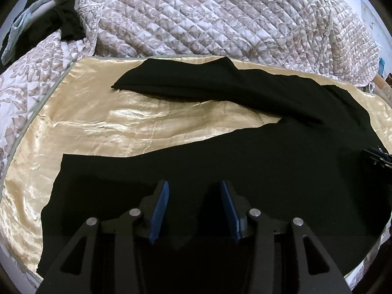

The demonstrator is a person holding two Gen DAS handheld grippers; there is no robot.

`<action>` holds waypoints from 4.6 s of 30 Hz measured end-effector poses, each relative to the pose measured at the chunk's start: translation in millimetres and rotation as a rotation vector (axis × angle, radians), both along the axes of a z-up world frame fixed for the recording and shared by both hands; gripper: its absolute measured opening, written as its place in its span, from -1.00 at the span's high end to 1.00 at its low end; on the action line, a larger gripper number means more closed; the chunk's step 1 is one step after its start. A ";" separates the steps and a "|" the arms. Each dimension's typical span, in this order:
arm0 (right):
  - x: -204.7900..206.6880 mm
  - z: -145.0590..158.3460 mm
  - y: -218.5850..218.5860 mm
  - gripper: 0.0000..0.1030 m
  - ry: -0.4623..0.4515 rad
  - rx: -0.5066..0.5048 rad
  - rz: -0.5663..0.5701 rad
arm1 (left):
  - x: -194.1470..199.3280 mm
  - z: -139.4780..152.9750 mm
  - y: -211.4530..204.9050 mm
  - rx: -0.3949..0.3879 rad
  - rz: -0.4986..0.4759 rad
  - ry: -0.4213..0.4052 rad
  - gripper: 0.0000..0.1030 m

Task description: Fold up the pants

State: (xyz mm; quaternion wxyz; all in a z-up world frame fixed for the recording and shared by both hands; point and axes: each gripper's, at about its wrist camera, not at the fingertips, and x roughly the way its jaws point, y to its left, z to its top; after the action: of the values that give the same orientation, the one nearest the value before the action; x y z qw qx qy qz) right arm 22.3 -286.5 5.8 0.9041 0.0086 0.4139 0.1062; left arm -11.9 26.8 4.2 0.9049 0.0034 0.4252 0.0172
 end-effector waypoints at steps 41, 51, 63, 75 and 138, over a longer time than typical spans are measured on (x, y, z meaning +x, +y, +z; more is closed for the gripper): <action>247.0 -4.6 -4.8 0.73 0.135 -0.086 0.052 | 265.8 -14.4 -50.7 0.076 -0.137 0.006 0.32; 210.1 33.0 -10.5 0.83 0.020 -0.017 0.039 | 216.5 37.9 -29.1 0.000 -0.078 -0.114 0.92; 16.0 103.4 -16.8 0.84 -0.187 0.113 0.016 | 21.6 81.1 -5.6 -0.166 -0.082 -0.242 0.92; -91.5 0.1 -41.3 0.73 0.122 0.222 -0.079 | -78.2 8.0 6.7 -0.178 -0.053 -0.012 0.91; -94.8 -18.4 -147.0 -0.08 -0.035 0.563 -0.536 | -93.7 8.4 118.2 -0.316 0.400 -0.154 0.86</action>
State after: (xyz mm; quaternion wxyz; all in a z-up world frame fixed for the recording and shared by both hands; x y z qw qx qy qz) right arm -72.4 -433.5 -12.6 0.8690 0.3624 0.3361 -0.0242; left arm -105.7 145.0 12.6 0.9026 -0.2233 0.3447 0.1292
